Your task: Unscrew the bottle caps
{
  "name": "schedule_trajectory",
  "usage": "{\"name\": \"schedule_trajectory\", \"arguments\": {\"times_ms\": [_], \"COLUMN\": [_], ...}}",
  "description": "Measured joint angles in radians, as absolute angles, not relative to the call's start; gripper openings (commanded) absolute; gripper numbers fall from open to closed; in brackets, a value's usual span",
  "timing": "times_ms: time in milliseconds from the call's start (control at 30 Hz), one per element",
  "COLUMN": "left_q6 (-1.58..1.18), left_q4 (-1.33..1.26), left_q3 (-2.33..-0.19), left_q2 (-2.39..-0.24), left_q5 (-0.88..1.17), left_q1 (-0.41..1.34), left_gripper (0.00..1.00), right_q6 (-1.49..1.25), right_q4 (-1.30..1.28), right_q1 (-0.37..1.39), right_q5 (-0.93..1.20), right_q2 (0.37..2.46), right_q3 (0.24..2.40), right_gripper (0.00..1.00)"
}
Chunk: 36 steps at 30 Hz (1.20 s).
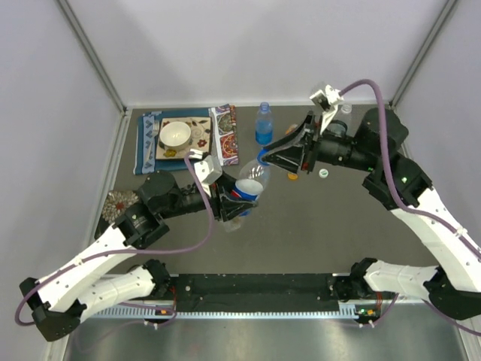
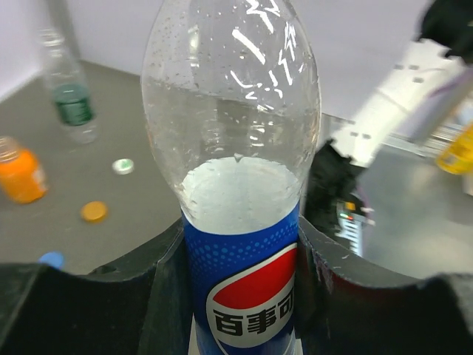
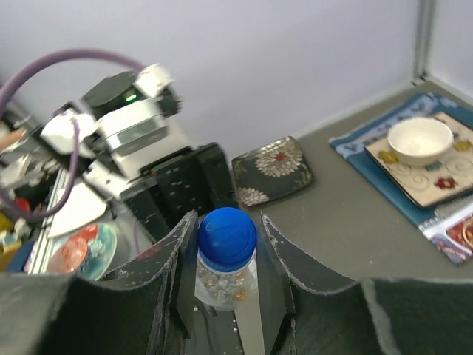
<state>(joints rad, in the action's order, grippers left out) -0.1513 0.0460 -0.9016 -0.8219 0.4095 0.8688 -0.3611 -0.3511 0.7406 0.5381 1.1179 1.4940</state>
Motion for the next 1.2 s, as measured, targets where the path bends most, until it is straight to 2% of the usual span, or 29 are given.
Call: {"name": "schedule_trajectory", "arguments": {"times_ms": [367,633,900,933,1033,1100,1133,1200], "left_q6": [-0.371,-0.549,-0.649,-0.652,-0.621,-0.572,-0.543,-0.484], "left_q4": [-0.117,-0.244,-0.347,-0.347,-0.326,-0.3,-0.279,-0.234], "left_q3": [-0.928,-0.921,-0.909,-0.909,-0.909,-0.913,-0.92,-0.933], "left_q2": [-0.901,-0.938,-0.958,-0.958,-0.958,-0.957,-0.955,-0.942], "left_q5": [0.945,1.133,1.216,1.216,1.206,1.161,1.126,1.058], "left_q1": [0.805,0.794,0.793,0.793,0.79,0.786,0.784,0.778], "left_gripper": [0.39,0.39,0.39,0.38,0.41,0.41,0.41,0.42], "right_q6": [-0.156,-0.079,-0.012,-0.009,-0.009,-0.023,-0.033,-0.05], "right_q4": [-0.312,-0.271,-0.276,-0.278,-0.285,-0.318,-0.336,-0.363], "right_q1": [0.738,0.738,0.738,0.738,0.738,0.739,0.742,0.743], "right_q5": [0.952,1.111,1.192,1.193,1.169,1.118,1.082,0.985], "right_q2": [1.047,1.03,1.01,1.008,1.001,0.996,0.995,0.995], "right_q3": [1.492,1.465,1.446,1.444,1.439,1.439,1.439,1.439], "right_gripper": [0.0,0.0,0.0,0.22,0.58,0.69,0.77,0.84]}}
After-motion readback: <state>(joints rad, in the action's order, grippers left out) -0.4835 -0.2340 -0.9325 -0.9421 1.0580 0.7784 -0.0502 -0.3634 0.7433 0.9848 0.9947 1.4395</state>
